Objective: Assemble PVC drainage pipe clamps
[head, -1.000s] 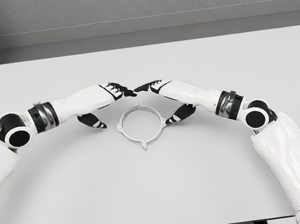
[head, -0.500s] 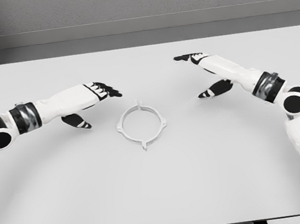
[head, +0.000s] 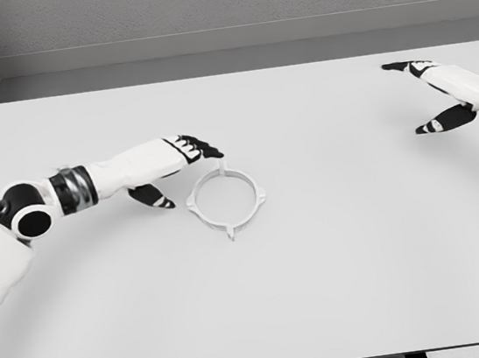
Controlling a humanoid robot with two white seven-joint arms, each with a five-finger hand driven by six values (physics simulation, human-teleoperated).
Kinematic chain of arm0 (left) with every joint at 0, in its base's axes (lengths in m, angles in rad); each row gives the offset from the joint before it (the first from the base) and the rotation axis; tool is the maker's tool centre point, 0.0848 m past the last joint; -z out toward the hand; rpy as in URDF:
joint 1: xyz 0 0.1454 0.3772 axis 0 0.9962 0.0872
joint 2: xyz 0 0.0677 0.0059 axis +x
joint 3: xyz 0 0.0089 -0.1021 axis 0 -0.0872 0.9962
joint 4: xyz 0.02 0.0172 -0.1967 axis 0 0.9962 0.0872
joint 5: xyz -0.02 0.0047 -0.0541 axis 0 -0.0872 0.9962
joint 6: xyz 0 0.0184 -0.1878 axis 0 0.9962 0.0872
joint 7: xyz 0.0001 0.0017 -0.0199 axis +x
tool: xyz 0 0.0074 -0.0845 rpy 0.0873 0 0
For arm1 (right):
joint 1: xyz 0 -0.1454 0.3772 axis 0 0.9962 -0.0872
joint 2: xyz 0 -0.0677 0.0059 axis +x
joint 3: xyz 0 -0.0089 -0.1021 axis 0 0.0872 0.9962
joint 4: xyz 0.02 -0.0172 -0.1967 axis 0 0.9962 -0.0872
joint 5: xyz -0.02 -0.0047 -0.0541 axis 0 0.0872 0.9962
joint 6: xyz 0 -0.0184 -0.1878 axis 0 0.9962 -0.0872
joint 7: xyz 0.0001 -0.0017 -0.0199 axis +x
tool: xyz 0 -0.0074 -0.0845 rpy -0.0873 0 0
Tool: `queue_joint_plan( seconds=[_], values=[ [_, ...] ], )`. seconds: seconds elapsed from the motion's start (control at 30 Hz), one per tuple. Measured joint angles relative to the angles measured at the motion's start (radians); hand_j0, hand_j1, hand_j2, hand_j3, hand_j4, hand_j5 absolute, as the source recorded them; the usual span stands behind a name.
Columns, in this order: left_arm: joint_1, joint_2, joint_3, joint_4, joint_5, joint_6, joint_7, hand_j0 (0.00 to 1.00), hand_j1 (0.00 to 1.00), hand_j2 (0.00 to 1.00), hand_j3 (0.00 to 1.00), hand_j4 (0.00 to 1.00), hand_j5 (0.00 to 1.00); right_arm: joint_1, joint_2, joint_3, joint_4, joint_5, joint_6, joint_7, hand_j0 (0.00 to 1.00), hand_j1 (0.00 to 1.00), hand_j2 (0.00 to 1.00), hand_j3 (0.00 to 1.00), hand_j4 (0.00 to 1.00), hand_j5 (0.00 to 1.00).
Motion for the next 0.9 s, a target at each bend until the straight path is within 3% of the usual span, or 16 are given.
queue_joint_plan(
  seconds=[0.33,0.9],
  values=[
    [-0.008,-0.009,-0.002,0.022,-0.004,0.0,-0.001,1.0,1.0,1.0,1.0,1.0,1.0,0.04,-0.007,0.01,-0.008,0.01,0.0,0.0,1.0,1.0,1.0,1.0,1.0,1.0],
    [-0.006,-0.012,-0.007,0.021,-0.008,0.0,-0.001,1.0,1.0,1.0,1.0,1.0,1.0,0.043,-0.01,0.012,-0.009,0.011,0.0,0.0,1.0,1.0,1.0,1.0,1.0,1.0]
  ],
)
